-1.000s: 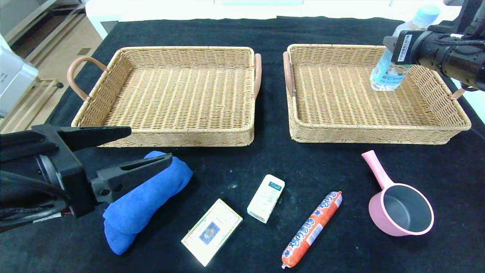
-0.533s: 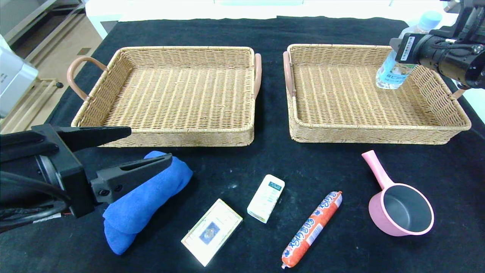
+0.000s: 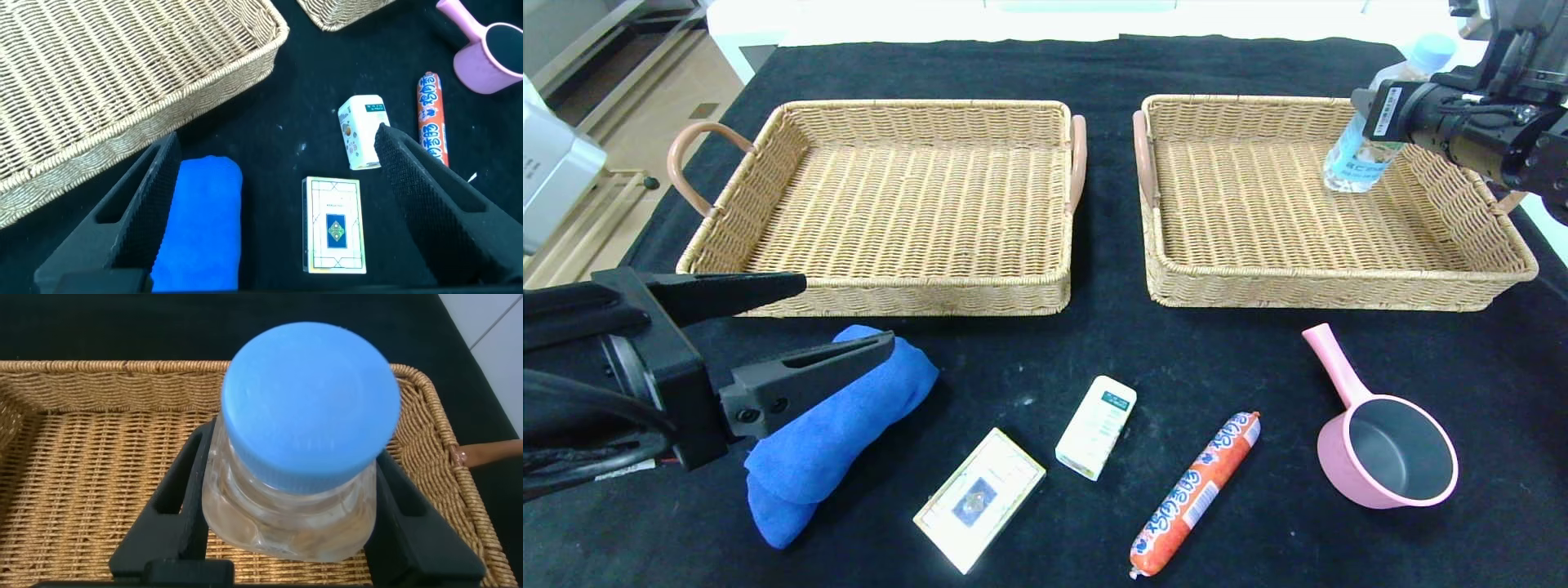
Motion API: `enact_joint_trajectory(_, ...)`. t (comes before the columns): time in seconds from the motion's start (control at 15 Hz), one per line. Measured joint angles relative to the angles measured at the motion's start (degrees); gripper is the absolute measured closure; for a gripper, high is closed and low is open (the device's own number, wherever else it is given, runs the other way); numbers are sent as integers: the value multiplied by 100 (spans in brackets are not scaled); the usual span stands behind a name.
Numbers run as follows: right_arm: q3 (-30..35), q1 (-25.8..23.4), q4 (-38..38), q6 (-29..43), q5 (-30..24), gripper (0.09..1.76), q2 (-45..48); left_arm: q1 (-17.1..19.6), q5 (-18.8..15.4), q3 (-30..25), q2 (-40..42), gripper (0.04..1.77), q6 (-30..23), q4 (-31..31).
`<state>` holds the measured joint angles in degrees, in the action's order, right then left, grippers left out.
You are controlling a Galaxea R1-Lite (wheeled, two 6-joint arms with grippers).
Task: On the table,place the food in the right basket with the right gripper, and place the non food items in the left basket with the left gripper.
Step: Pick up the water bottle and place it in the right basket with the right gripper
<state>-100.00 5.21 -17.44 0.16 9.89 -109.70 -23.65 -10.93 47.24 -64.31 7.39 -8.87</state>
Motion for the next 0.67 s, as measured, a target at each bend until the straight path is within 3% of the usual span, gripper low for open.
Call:
enact_joint_trajectory(0.13,0,-11,-2,2,2,78,-9,0,-4,-2,0,9,0,0)
enact_joint_trajectory(0.4,0,-30,-16,0,0,52,-11,0,-6,-5,2,9,2,-2)
enact_joint_trajectory(0.67,26,-37,-5,5,24,37,13,0,-2,-5,4,9,2,0)
